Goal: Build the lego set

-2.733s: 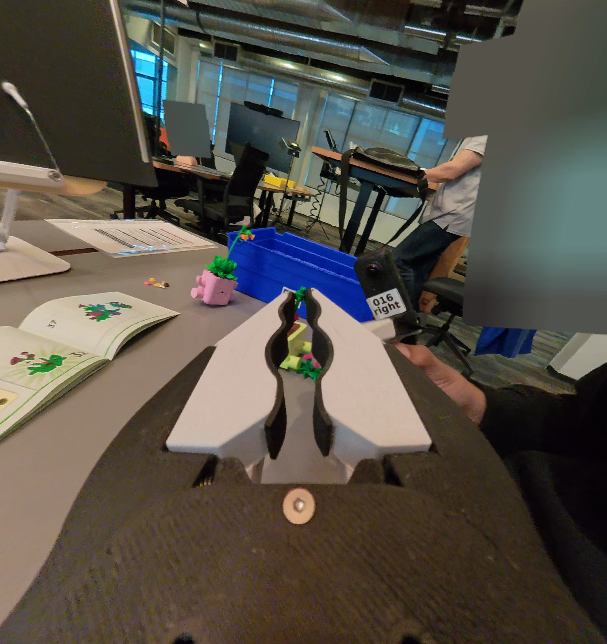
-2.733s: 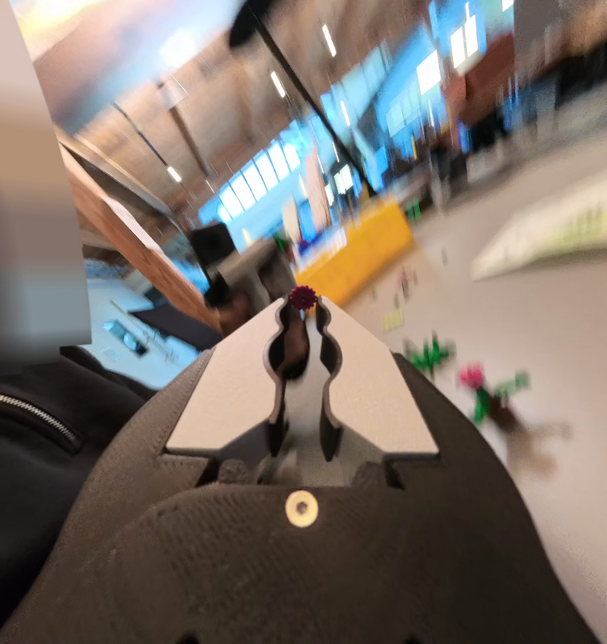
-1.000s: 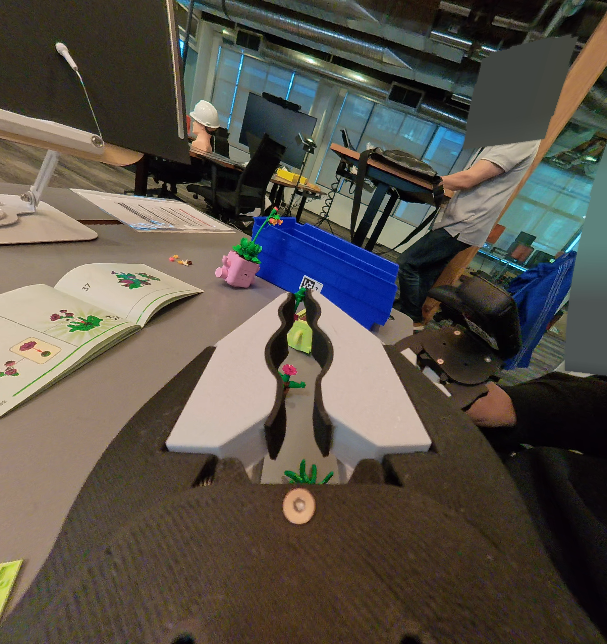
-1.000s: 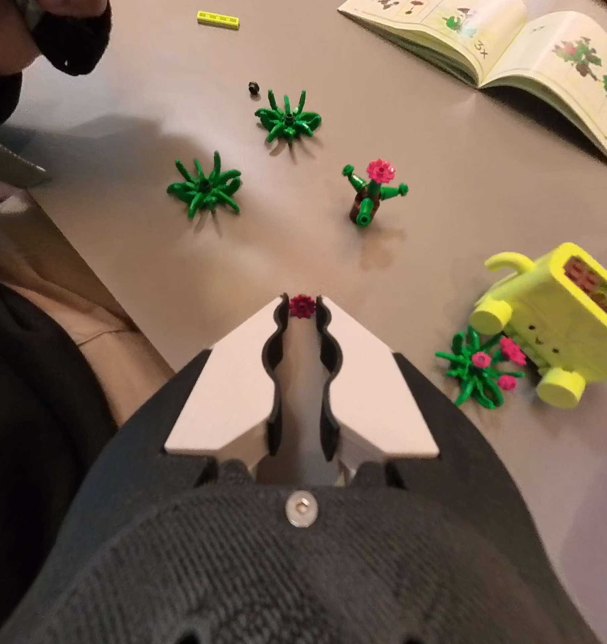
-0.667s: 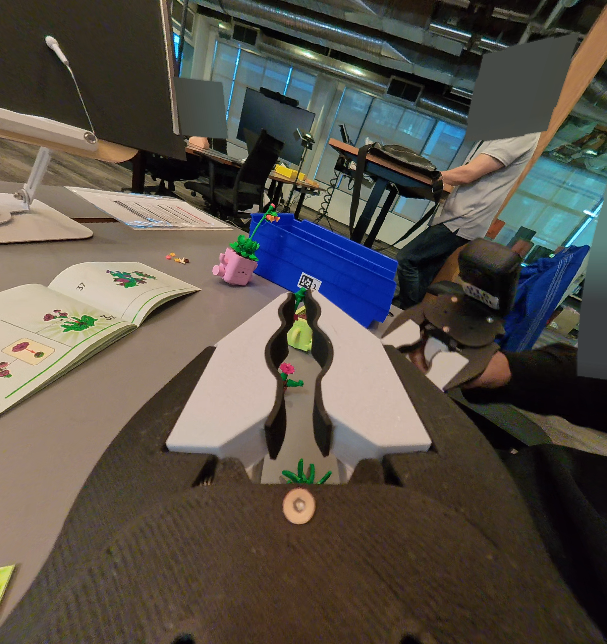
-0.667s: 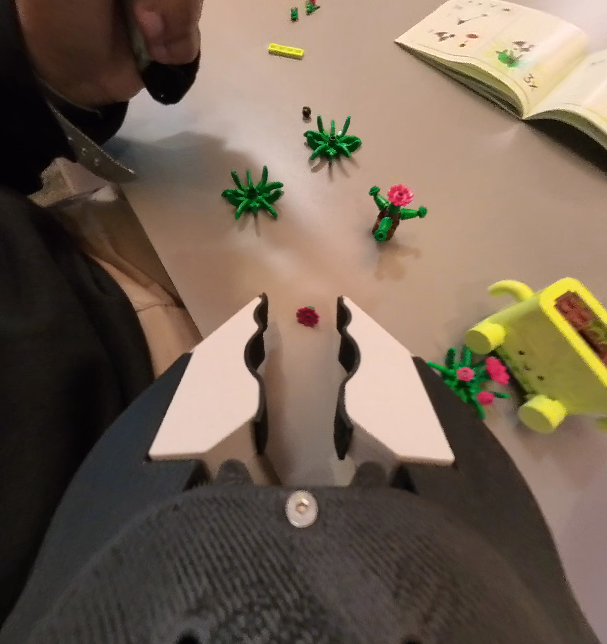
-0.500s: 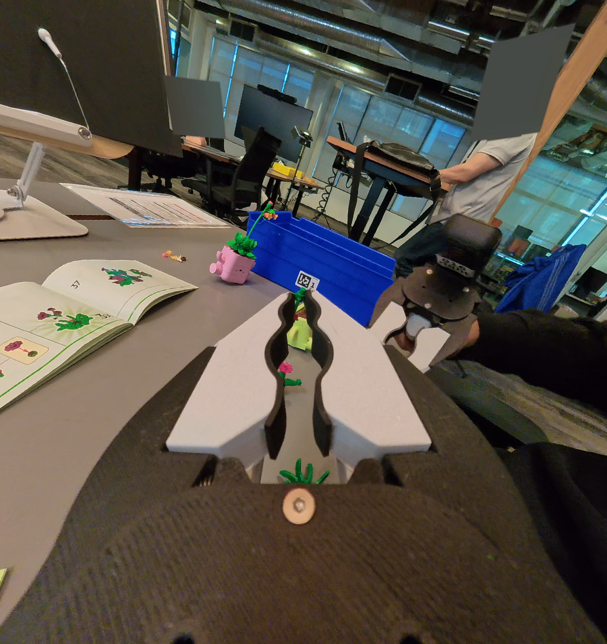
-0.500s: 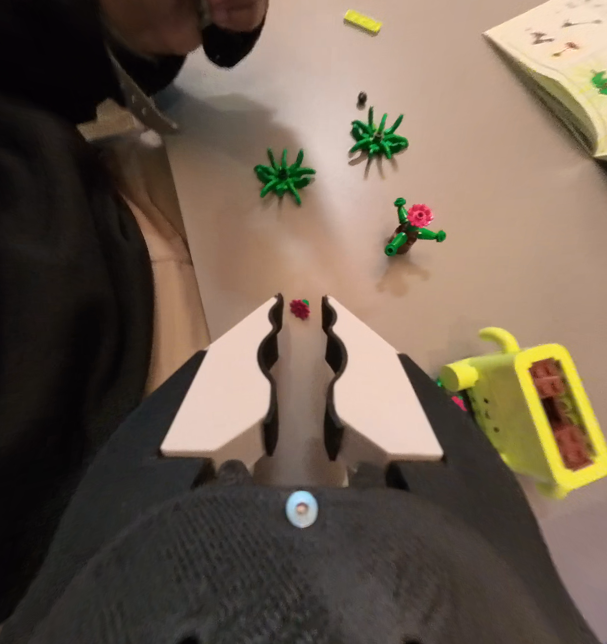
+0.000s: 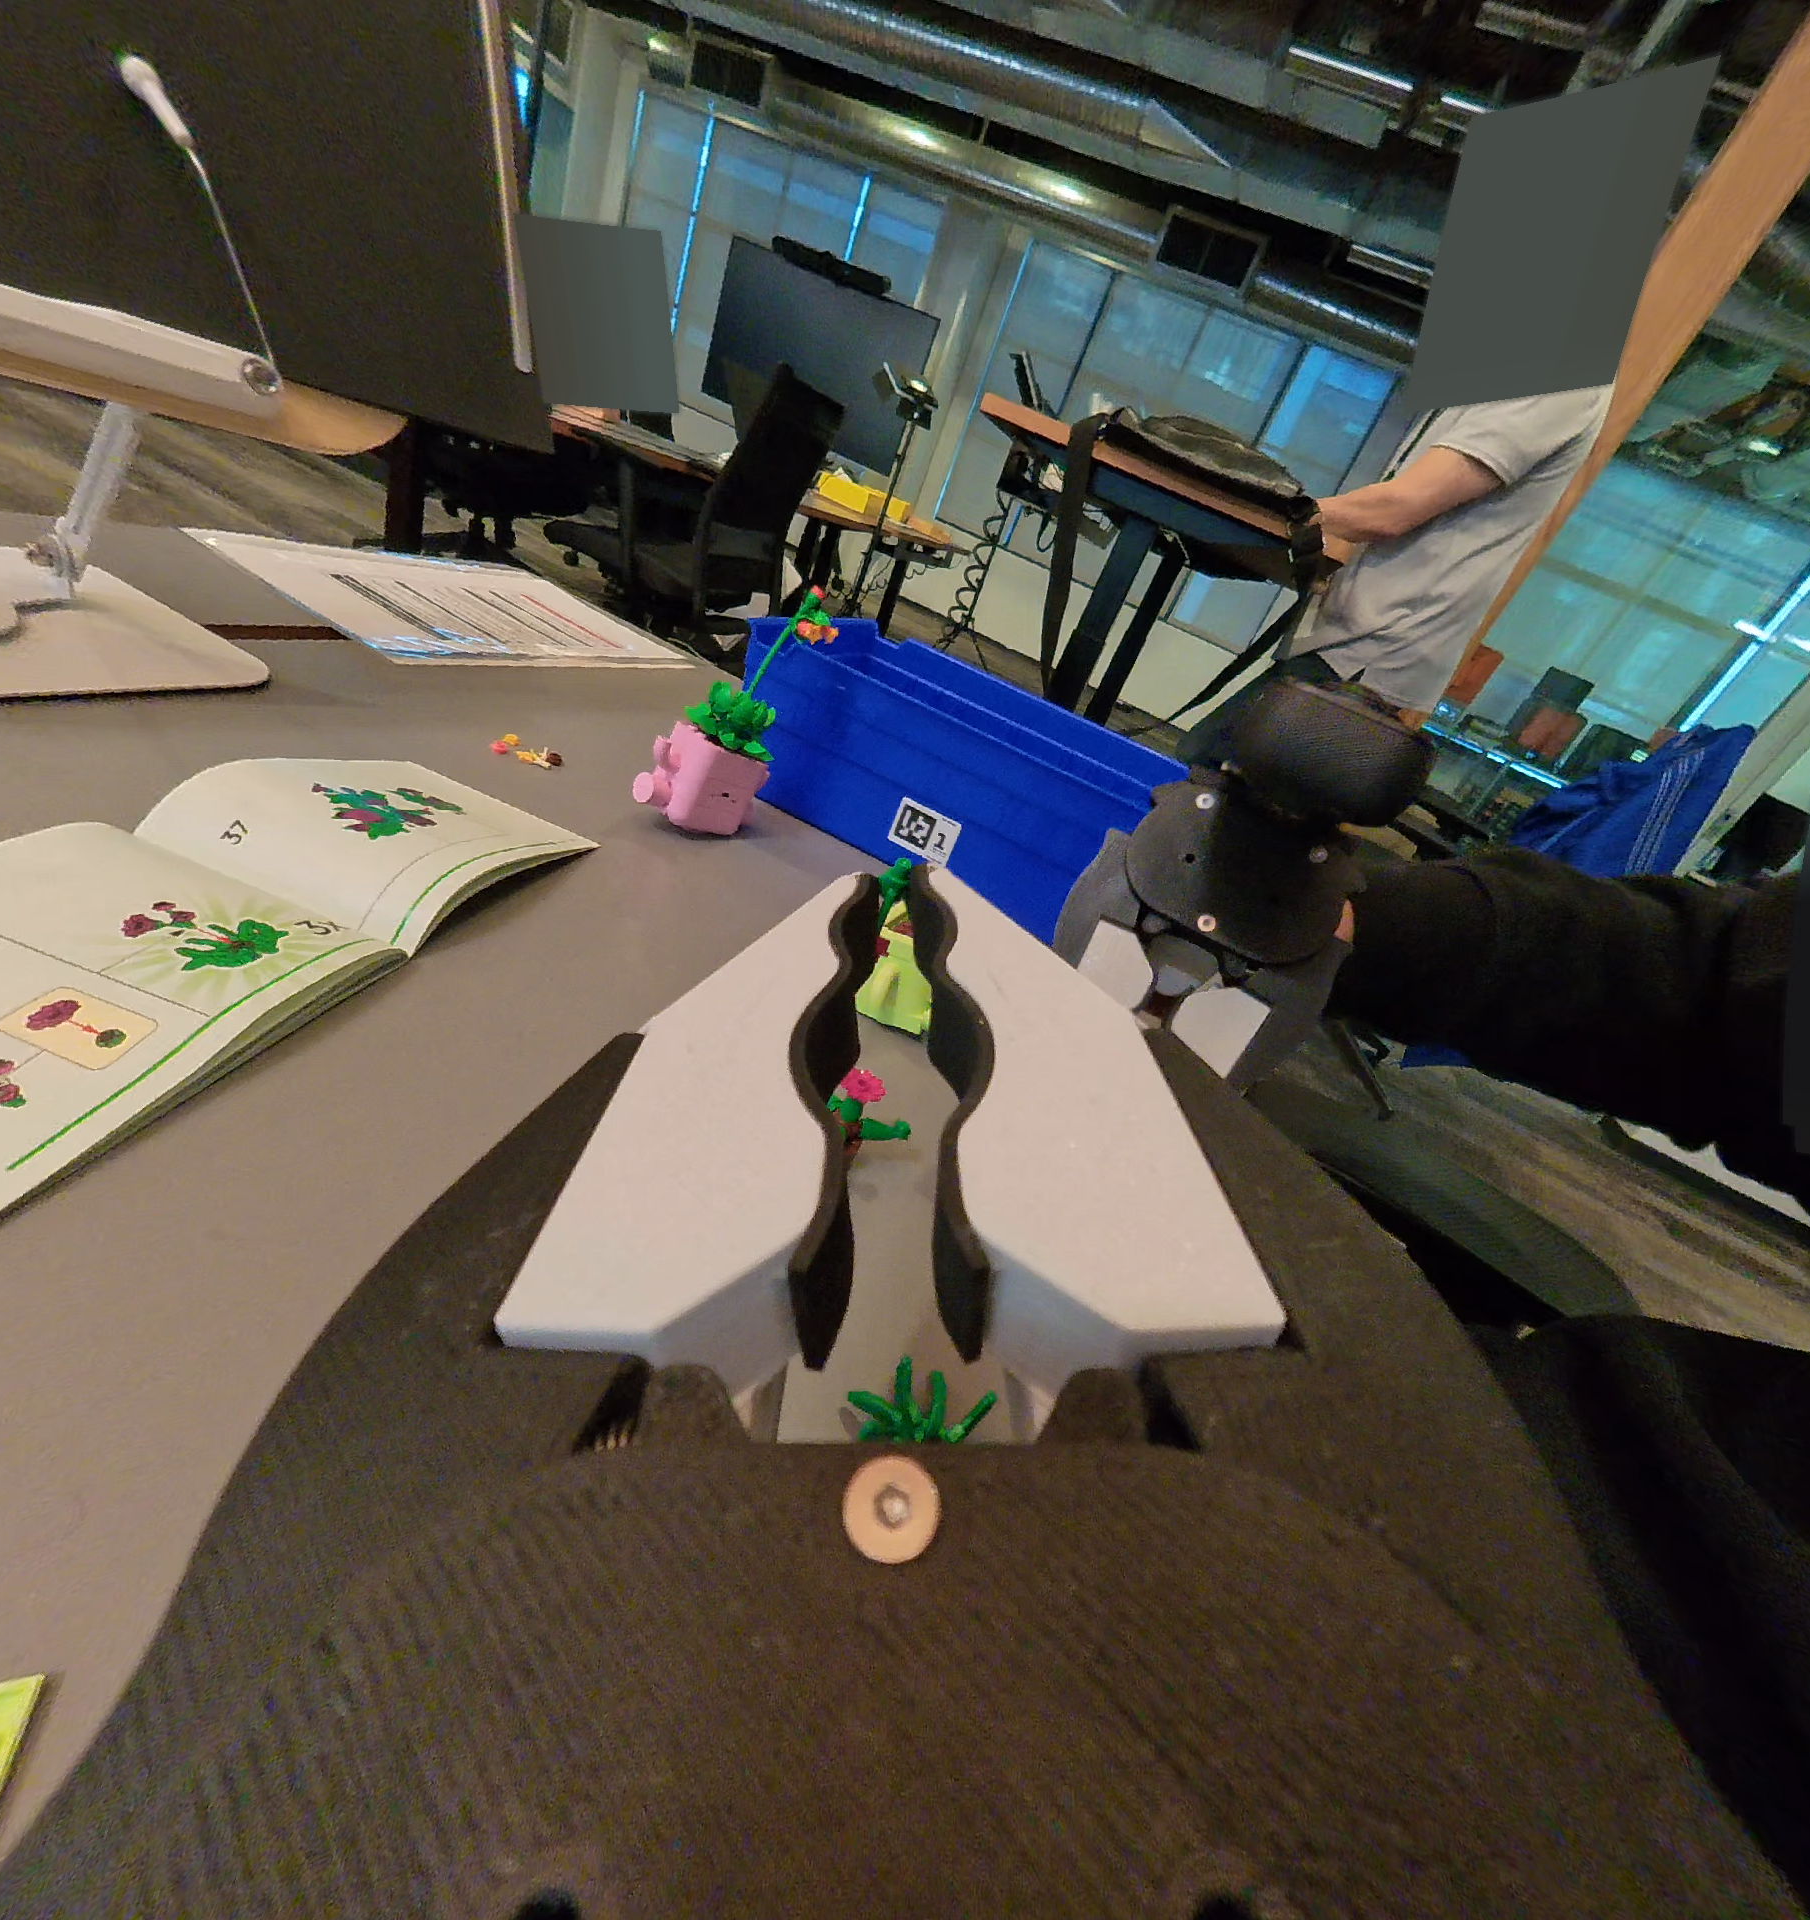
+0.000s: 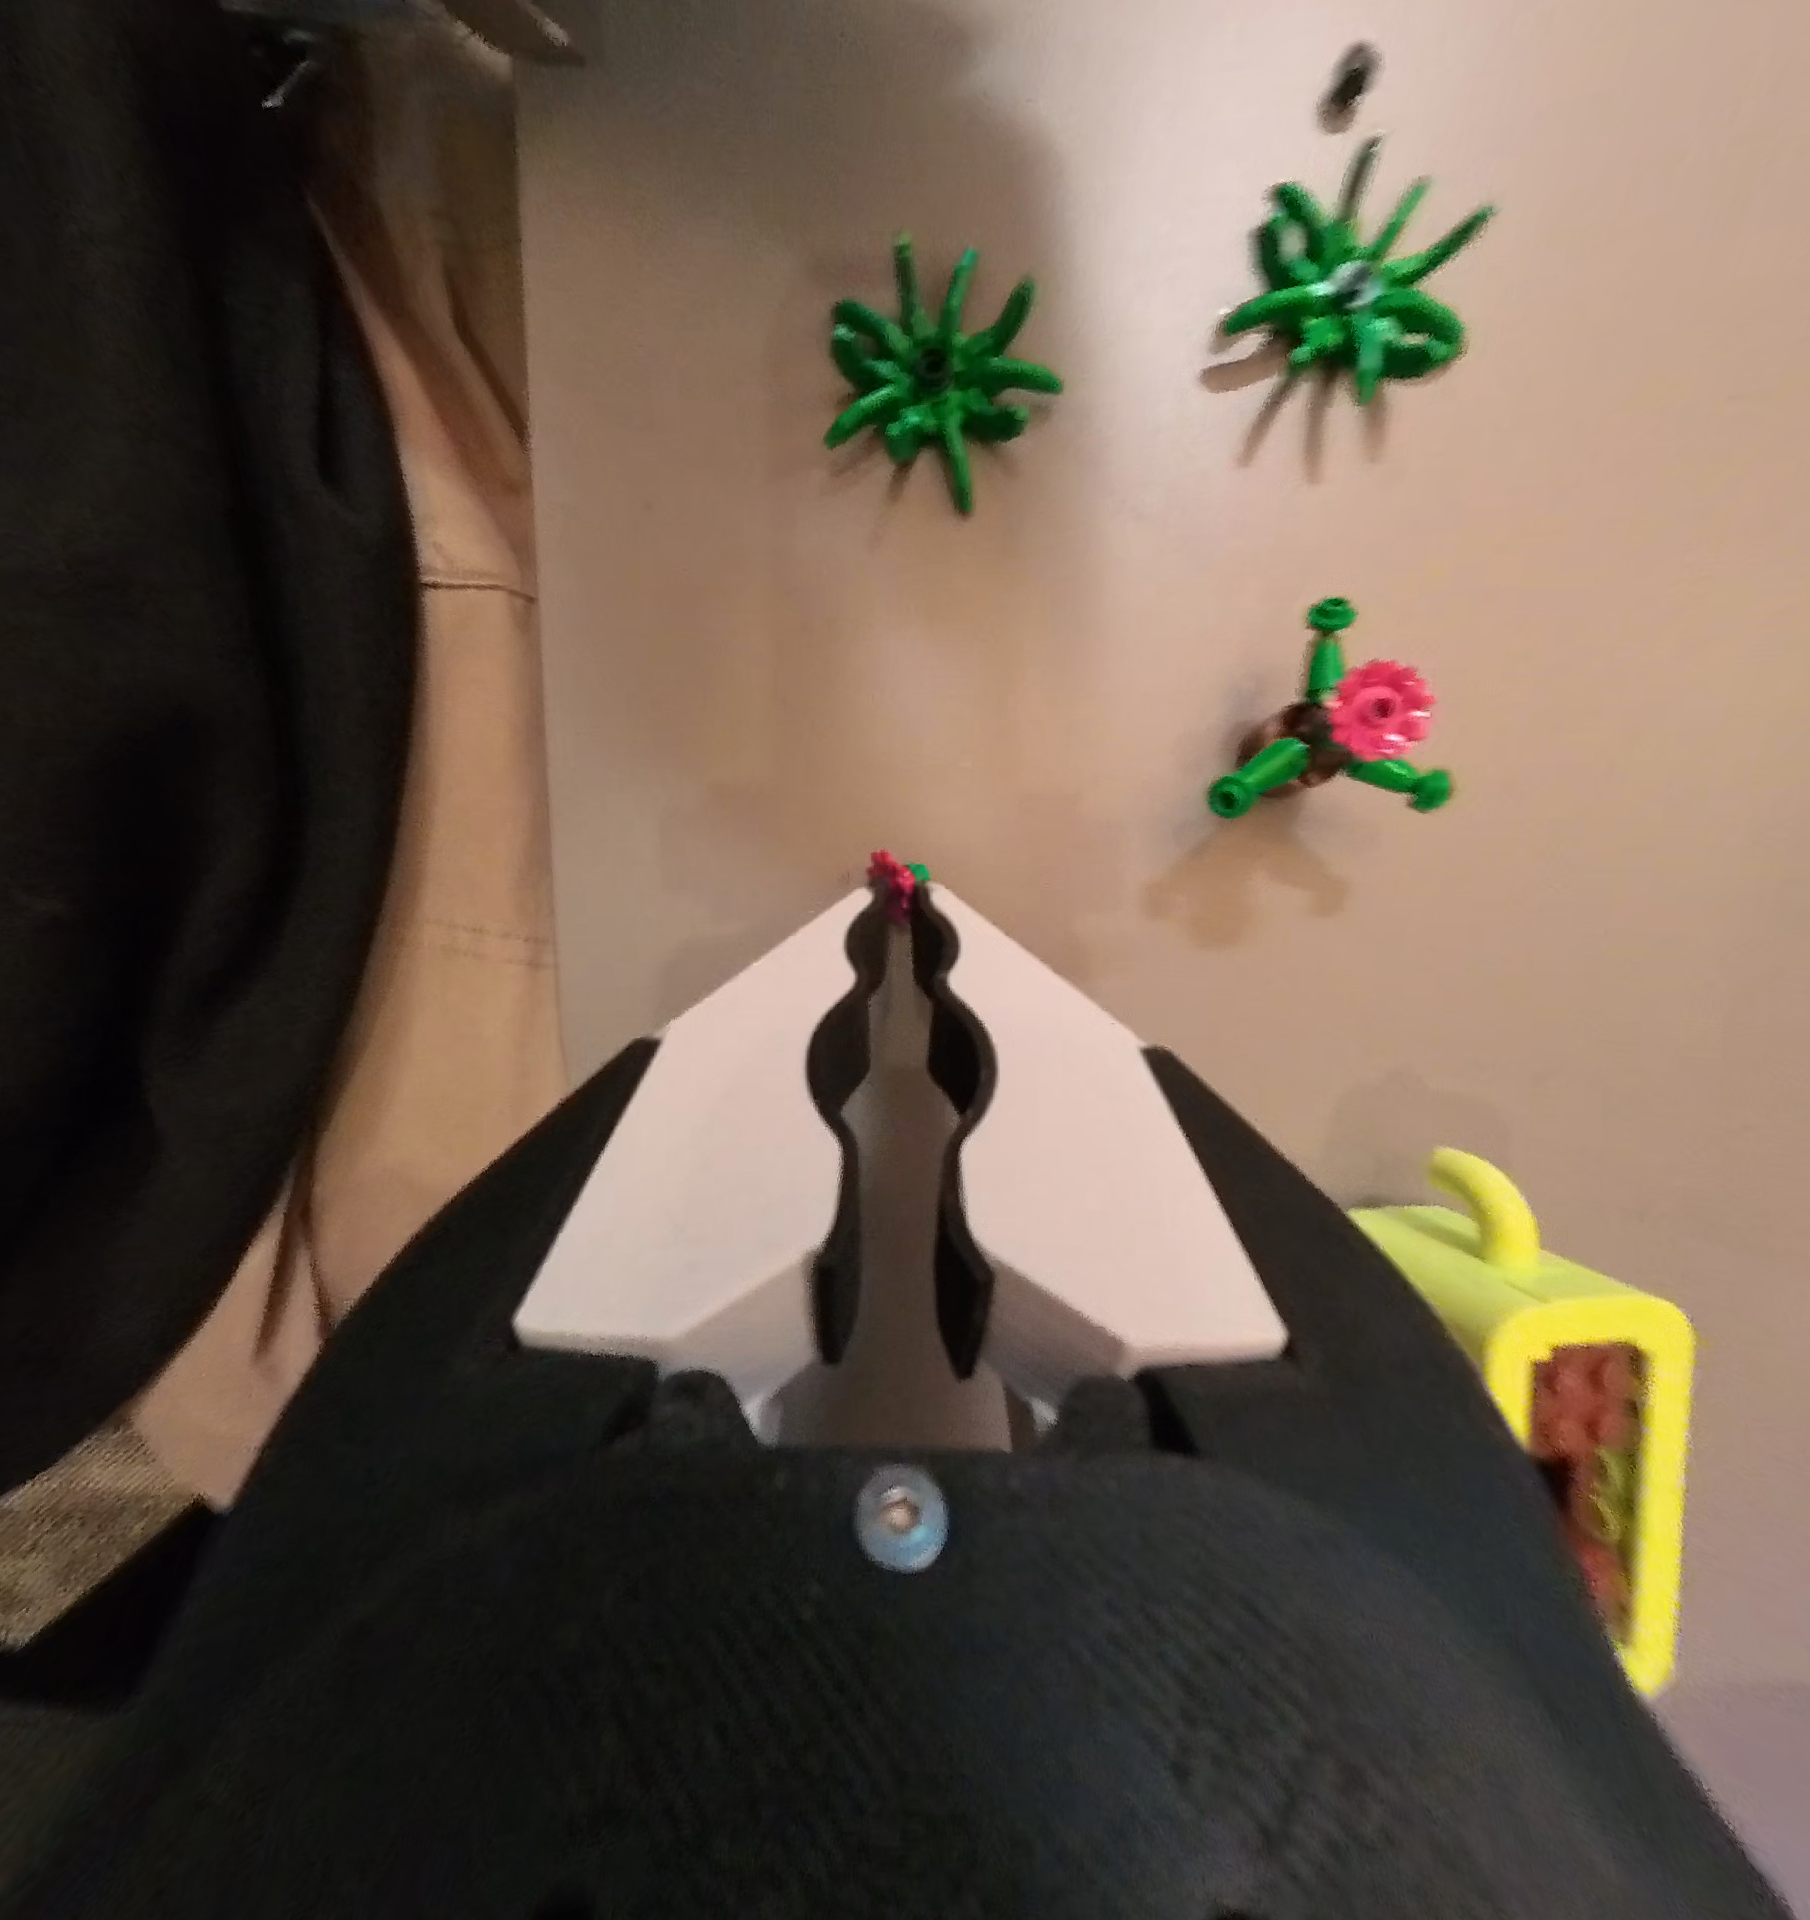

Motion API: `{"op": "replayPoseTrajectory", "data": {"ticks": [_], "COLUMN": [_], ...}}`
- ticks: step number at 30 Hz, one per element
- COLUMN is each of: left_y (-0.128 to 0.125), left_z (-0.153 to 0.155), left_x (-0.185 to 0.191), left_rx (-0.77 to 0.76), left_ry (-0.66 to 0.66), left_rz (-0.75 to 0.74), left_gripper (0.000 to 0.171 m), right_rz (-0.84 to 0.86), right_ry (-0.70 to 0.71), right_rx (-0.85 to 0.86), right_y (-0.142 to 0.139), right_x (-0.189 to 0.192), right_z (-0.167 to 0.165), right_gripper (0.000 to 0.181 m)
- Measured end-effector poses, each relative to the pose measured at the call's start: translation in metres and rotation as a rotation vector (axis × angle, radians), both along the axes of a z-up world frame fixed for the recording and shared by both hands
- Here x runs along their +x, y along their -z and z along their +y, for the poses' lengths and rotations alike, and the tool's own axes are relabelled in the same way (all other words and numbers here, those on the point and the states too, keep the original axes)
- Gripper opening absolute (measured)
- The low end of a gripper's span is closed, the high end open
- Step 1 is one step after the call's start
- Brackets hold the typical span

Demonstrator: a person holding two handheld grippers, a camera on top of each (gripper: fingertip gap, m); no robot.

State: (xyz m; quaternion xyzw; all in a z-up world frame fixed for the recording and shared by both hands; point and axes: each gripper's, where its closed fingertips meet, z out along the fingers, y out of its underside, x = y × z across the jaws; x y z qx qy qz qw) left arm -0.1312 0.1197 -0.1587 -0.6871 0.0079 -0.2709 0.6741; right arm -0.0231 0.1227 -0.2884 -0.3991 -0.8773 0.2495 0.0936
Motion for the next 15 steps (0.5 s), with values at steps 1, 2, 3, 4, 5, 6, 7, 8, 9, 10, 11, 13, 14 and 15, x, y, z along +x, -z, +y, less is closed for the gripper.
{"op": "replayPoseTrajectory", "data": {"ticks": [1, 2, 3, 4, 5, 6, 7, 8, 9, 10, 11, 13, 14, 15], "left_y": [0.000, 0.000, -0.001, -0.001, 0.000, 0.000, 0.000, 0.000, 0.000, 0.000, 0.000, 0.000, 0.000, 0.000], "left_z": [0.000, 0.000, -0.001, -0.001, -0.001, 0.000, 0.000, 0.000, 0.000, 0.000, 0.000, 0.000, 0.000, 0.000], "left_x": [-0.001, -0.002, -0.002, -0.003, -0.003, -0.003, -0.003, -0.003, -0.003, -0.003, -0.002, -0.001, -0.001, 0.000], "left_rx": [0.001, 0.002, 0.003, 0.003, 0.002, 0.002, 0.002, 0.001, 0.001, 0.001, 0.001, 0.000, -0.001, -0.002], "left_ry": [-0.001, -0.003, -0.004, -0.006, -0.006, -0.005, -0.005, -0.004, -0.002, -0.001, 0.000, 0.002, 0.002, 0.003], "left_rz": [-0.003, -0.005, -0.006, -0.008, -0.010, -0.011, -0.013, -0.016, -0.018, -0.020, -0.020, -0.018, -0.017, -0.016], "left_gripper": [0.005, 0.005, 0.005, 0.005, 0.005, 0.005, 0.005, 0.005, 0.005, 0.005, 0.005, 0.005, 0.005, 0.005], "right_rz": [0.046, 0.102, 0.157, 0.203, 0.246, 0.287, 0.321, 0.348, 0.363, 0.373, 0.384, 0.375, 0.369, 0.362], "right_ry": [0.039, 0.082, 0.123, 0.154, 0.173, 0.183, 0.180, 0.179, 0.177, 0.178, 0.173, 0.161, 0.162, 0.160], "right_rx": [0.032, 0.065, 0.115, 0.187, 0.274, 0.370, 0.461, 0.548, 0.624, 0.689, 0.738, 0.800, 0.824, 0.838], "right_y": [-0.002, -0.005, -0.007, -0.007, -0.007, -0.007, -0.007, -0.008, -0.007, -0.006, -0.006, -0.002, 0.000, 0.000], "right_x": [-0.006, -0.012, -0.017, -0.020, -0.021, -0.021, -0.020, -0.018, -0.017, -0.014, -0.013, -0.008, -0.007, -0.005], "right_z": [0.006, 0.011, 0.017, 0.022, 0.026, 0.030, 0.031, 0.033, 0.033, 0.034, 0.032, 0.029, 0.028, 0.027], "right_gripper": [0.002, 0.001, 0.001, 0.001, 0.001, 0.001, 0.001, 0.002, 0.002, 0.002, 0.002, 0.002, 0.003, 0.005]}}
